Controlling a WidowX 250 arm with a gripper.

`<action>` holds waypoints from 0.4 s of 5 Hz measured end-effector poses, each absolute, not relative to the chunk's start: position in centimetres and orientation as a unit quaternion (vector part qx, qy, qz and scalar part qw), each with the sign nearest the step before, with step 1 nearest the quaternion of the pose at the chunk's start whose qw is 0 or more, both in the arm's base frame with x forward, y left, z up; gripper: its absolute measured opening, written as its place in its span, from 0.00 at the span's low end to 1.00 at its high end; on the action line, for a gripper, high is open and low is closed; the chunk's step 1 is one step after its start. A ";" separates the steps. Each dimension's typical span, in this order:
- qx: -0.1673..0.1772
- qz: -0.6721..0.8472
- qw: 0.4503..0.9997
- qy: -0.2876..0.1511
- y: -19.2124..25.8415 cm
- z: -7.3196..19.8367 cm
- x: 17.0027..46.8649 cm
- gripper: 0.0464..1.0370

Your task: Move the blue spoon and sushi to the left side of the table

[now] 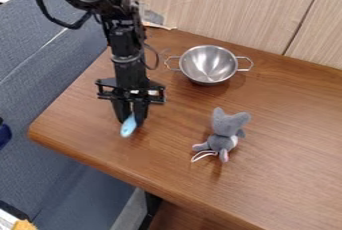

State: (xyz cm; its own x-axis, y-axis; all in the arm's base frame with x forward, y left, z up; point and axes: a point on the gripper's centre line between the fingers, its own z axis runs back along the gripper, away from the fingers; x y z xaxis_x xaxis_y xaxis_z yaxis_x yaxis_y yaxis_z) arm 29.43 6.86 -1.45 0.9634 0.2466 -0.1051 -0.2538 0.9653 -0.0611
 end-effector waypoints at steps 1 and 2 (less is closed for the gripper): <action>-0.025 0.156 0.987 0.037 8.9 -1.2 30.3 0.28; -0.025 0.167 0.985 0.028 9.7 -0.7 30.8 0.28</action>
